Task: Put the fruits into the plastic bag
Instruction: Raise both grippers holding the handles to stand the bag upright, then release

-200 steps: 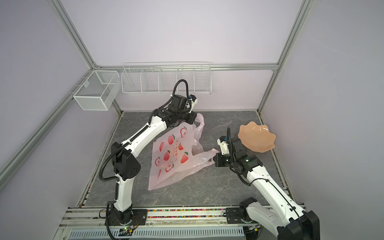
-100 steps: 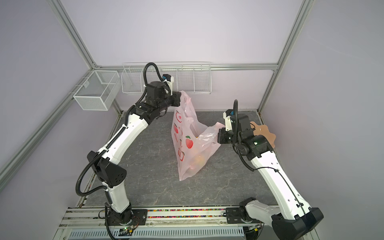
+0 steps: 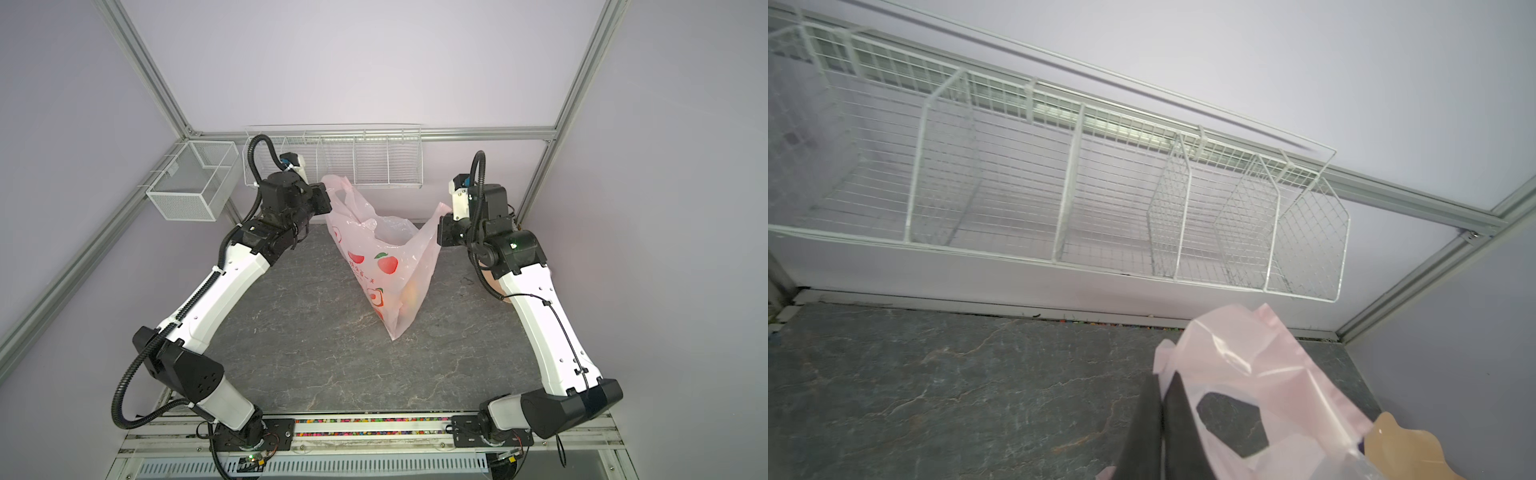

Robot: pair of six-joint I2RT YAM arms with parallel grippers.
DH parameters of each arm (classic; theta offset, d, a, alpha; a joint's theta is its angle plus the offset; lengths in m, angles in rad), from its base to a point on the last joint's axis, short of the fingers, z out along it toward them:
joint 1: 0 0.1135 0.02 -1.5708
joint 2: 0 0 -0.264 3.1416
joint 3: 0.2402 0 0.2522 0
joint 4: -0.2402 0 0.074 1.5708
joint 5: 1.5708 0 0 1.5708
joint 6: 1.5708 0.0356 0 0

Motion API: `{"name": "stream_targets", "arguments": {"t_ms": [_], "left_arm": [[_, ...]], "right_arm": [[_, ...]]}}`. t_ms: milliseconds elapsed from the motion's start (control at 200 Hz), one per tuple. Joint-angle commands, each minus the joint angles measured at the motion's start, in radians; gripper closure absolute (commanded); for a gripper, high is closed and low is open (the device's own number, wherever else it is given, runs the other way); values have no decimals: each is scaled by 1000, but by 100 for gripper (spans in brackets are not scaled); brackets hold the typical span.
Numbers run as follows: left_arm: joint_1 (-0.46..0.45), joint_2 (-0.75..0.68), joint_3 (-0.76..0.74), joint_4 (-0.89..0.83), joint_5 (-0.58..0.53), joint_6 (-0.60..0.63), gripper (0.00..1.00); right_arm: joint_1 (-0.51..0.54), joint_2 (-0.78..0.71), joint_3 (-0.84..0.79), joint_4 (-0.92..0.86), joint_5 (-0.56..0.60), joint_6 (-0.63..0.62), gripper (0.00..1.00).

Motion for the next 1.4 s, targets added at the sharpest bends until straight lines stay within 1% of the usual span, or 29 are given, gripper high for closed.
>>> {"name": "stream_targets", "arguments": {"t_ms": [0, 170, 335, 430, 570, 695, 770, 915, 1045, 1145, 1185, 1290, 1395], "left_arm": [[6, -67, -37, 25, -108, -14, 100], [6, -126, -119, -9, -195, -28, 100], [6, -161, -177, -36, -217, -53, 100], [6, -174, -193, -69, -239, -71, 100], [6, -215, -250, -92, -246, -114, 100], [5, -248, -300, -111, -293, -141, 100], [6, -251, -312, -110, -289, -139, 100], [14, -238, -333, -92, -299, -144, 100], [42, -226, -346, -79, -267, -177, 100], [51, -234, -352, -70, -239, -190, 100], [51, -242, -355, -61, -225, -188, 91], [51, -280, -372, -39, -200, -193, 62], [52, -307, -370, -46, -180, -200, 44]], "right_arm": [[-9, 59, 88, 16, -83, -42, 94], [-15, 181, 207, -19, -146, -39, 94], [-16, 307, 322, -70, -182, -7, 94], [-15, 374, 417, -114, -212, 15, 93], [-17, 422, 503, -129, -217, 35, 93], [-16, 464, 566, -145, -243, 47, 93], [-13, 493, 574, -150, -267, 60, 93], [-3, 538, 559, -145, -269, 73, 92], [10, 558, 542, -139, -278, 55, 87], [10, 541, 520, -138, -277, 53, 82], [8, 526, 502, -129, -273, 53, 78], [9, 470, 436, -80, -256, 55, 65], [3, 431, 413, -69, -238, 55, 40]]}}
